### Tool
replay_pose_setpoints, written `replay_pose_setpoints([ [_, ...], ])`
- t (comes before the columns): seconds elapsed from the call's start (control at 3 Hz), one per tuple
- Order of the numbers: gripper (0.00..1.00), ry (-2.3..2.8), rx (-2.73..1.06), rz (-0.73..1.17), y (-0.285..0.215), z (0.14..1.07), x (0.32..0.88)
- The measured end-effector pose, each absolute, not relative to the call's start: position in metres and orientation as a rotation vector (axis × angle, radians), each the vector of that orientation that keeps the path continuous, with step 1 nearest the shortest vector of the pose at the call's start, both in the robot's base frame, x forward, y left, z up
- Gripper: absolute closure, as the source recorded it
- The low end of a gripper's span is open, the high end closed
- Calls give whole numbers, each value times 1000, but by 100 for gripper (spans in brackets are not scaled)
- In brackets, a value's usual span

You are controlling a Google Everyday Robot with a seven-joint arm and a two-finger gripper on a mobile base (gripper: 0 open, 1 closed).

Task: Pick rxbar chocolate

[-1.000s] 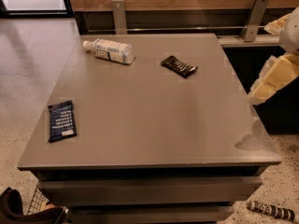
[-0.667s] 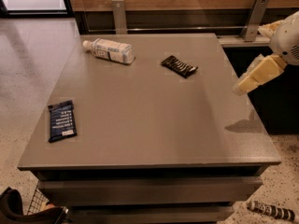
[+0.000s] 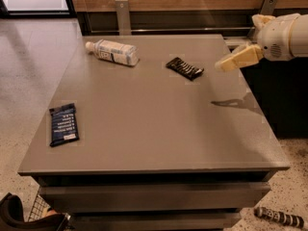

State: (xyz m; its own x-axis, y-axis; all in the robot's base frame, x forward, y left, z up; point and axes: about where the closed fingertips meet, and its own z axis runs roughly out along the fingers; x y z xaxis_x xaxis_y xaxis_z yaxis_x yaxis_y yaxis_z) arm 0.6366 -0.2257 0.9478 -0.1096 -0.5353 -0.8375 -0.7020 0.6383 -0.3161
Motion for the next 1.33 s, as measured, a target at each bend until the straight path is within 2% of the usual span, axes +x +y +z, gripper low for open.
replay_pose_setpoints([
  [0.67, 0, 1608, -875, 363, -193, 934, 669],
  [1.33, 0, 1621, -876, 369, -193, 932, 670],
])
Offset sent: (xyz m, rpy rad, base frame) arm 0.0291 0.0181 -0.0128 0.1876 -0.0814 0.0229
